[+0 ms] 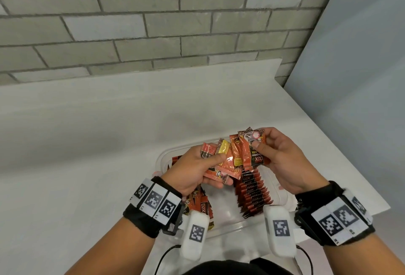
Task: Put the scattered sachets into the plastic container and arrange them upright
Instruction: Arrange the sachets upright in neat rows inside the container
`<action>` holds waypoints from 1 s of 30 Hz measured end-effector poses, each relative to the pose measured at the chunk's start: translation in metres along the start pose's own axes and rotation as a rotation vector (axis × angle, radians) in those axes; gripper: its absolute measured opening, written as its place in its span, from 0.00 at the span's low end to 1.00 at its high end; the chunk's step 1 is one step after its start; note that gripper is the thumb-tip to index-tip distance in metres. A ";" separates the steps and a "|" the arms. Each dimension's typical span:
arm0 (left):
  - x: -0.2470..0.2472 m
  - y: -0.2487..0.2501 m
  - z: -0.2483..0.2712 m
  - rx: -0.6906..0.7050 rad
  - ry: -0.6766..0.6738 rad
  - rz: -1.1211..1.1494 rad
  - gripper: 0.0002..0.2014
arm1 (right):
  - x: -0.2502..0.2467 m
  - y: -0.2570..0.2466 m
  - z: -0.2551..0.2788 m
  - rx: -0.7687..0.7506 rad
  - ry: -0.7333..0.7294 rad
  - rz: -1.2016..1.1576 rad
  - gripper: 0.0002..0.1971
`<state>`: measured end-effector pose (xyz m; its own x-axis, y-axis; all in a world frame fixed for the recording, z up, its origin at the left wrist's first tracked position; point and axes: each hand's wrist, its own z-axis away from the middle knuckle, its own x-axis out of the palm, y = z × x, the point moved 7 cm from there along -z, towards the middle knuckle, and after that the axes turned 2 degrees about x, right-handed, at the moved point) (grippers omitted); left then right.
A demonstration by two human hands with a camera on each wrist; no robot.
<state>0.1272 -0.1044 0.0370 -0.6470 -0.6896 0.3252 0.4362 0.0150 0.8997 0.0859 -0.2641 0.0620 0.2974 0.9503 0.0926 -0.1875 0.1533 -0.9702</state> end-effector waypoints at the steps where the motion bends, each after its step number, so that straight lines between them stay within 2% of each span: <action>1: 0.000 0.000 -0.001 0.005 -0.005 -0.026 0.18 | 0.002 0.000 0.000 0.017 -0.026 0.007 0.06; 4: 0.002 0.001 -0.002 -0.009 0.007 -0.035 0.20 | 0.010 0.004 0.001 0.092 -0.094 0.016 0.06; 8: 0.001 -0.001 -0.003 -0.094 0.060 0.091 0.26 | 0.011 0.008 0.001 0.115 -0.082 0.021 0.09; 10: 0.001 -0.002 -0.003 -0.102 0.064 0.064 0.30 | 0.012 0.010 0.001 0.118 -0.088 0.015 0.09; 13: 0.003 0.000 -0.003 -0.101 0.035 -0.010 0.34 | 0.018 0.013 0.003 0.128 -0.120 0.011 0.09; 16: 0.005 0.000 -0.003 -0.089 -0.044 0.048 0.36 | 0.019 0.014 0.001 0.141 -0.115 0.000 0.10; 19: 0.004 0.001 -0.003 -0.051 -0.108 0.175 0.29 | 0.013 0.013 -0.002 0.152 -0.071 -0.063 0.09; 22: 0.002 0.001 -0.004 -0.015 -0.048 0.172 0.11 | 0.010 0.014 -0.002 0.163 -0.044 -0.120 0.08; 23: 0.001 0.001 -0.004 -0.003 -0.021 0.133 0.07 | 0.011 0.014 -0.001 0.167 -0.039 -0.128 0.08; 27: -0.004 0.003 -0.006 0.045 0.024 -0.045 0.09 | 0.014 0.014 0.001 0.167 -0.039 -0.141 0.08; 30: -0.004 0.007 -0.006 0.048 0.033 -0.025 0.09 | 0.018 0.009 0.002 0.127 -0.043 -0.171 0.09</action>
<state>0.1367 -0.1053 0.0407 -0.6365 -0.7134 0.2932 0.3889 0.0315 0.9208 0.0877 -0.2454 0.0550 0.2949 0.9179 0.2656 -0.2549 0.3434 -0.9039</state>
